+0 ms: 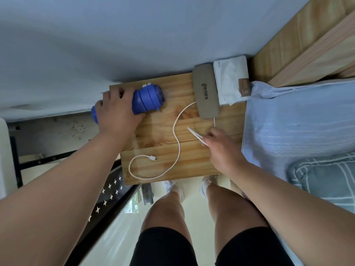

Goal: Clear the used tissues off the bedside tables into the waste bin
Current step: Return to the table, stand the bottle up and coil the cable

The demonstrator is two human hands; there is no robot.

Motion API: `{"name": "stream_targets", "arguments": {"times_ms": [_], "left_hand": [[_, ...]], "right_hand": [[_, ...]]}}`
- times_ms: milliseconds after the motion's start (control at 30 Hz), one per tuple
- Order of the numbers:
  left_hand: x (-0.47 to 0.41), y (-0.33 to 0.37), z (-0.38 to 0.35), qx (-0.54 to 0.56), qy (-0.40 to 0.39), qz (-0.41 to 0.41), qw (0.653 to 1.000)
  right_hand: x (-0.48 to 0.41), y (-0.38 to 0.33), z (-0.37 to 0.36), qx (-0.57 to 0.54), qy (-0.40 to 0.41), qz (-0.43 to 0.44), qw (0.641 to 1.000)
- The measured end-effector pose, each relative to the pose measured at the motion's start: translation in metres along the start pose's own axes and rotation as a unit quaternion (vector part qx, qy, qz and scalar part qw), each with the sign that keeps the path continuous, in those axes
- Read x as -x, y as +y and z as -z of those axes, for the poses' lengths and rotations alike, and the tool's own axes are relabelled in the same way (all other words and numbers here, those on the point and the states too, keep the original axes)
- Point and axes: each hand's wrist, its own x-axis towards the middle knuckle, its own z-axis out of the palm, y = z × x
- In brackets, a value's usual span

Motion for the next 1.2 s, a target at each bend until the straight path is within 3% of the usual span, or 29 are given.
{"name": "stream_targets", "arguments": {"times_ms": [133, 300, 433, 600, 867, 1200], "left_hand": [[0.006, 0.010, 0.008, 0.048, -0.028, -0.030, 0.998], [0.009, 0.033, 0.027, 0.211, 0.021, 0.008, 0.977], [0.003, 0.060, 0.038, 0.330, 0.059, 0.027, 0.942], [-0.002, 0.090, 0.042, 0.485, 0.090, 0.012, 0.870], [-0.010, 0.122, 0.030, 0.569, 0.110, -0.002, 0.815], [-0.025, 0.123, 0.004, 0.576, 0.111, -0.022, 0.810]], "right_hand": [[0.014, -0.001, 0.000, -0.038, -0.024, 0.040, 0.998], [0.035, -0.014, 0.010, -0.108, -0.078, 0.059, 0.989], [0.057, -0.032, 0.023, -0.141, -0.069, 0.080, 0.984], [0.089, -0.052, 0.021, -0.168, -0.017, 0.104, 0.980], [0.101, -0.046, 0.000, -0.215, -0.003, 0.041, 0.976], [0.088, -0.035, 0.004, -0.210, 0.062, -0.021, 0.975]]}}
